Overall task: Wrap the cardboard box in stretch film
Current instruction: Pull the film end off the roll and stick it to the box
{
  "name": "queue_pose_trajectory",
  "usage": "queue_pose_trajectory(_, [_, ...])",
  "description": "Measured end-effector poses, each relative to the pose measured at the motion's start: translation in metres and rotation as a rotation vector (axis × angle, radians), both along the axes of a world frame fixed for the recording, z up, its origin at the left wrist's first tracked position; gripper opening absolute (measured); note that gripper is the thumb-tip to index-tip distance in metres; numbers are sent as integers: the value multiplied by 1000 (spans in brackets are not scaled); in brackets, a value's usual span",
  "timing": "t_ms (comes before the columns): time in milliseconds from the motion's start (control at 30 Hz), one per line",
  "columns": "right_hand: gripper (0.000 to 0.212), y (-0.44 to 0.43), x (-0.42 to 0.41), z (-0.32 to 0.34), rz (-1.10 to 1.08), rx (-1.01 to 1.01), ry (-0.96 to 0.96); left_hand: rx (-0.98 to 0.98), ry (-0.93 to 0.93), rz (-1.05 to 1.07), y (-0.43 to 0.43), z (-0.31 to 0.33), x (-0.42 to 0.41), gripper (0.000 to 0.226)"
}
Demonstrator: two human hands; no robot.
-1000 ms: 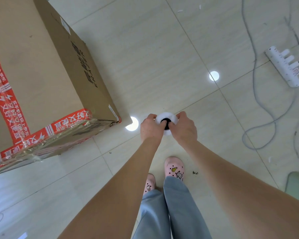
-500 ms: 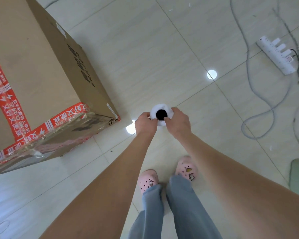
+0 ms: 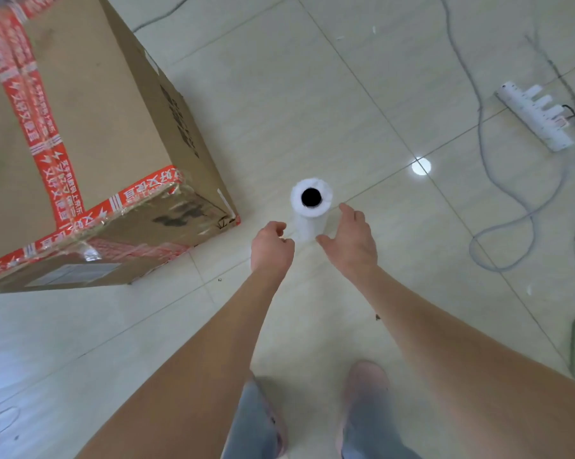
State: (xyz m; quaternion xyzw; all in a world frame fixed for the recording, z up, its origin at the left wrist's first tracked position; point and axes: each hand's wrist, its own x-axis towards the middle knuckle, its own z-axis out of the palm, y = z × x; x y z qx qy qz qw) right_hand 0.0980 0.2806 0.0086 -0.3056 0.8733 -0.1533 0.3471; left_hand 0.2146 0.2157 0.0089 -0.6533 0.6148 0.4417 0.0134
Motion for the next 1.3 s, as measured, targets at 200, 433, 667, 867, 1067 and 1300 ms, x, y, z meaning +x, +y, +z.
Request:
queue_pose_trajectory(200, [77,-23,0,-27,29,-156,156,-102,116,-37,-10,-38,0,42])
queue_pose_trajectory(433, [49,-77,-23,-47,204,-383,314,-290,266,-19,-67,-78,-10,39])
queue_pose_trajectory(667, [34,-118,-43,-59,258,-452,117,-402,378,-63,-104,-130,-23,35])
queue_pose_trajectory(867, [20,-125,-44,-65,332,-557,90,-445,580,9,-102,-160,-29,19])
queue_pose_trajectory(1067, [52,-97,-34,-67,383,-553,185,-371,691,28,-85,-148,-25,20])
queue_pose_trajectory(1300, [96,-49,-29,-78,297,-467,177,-295,702,-229,-65,-121,-9,26])
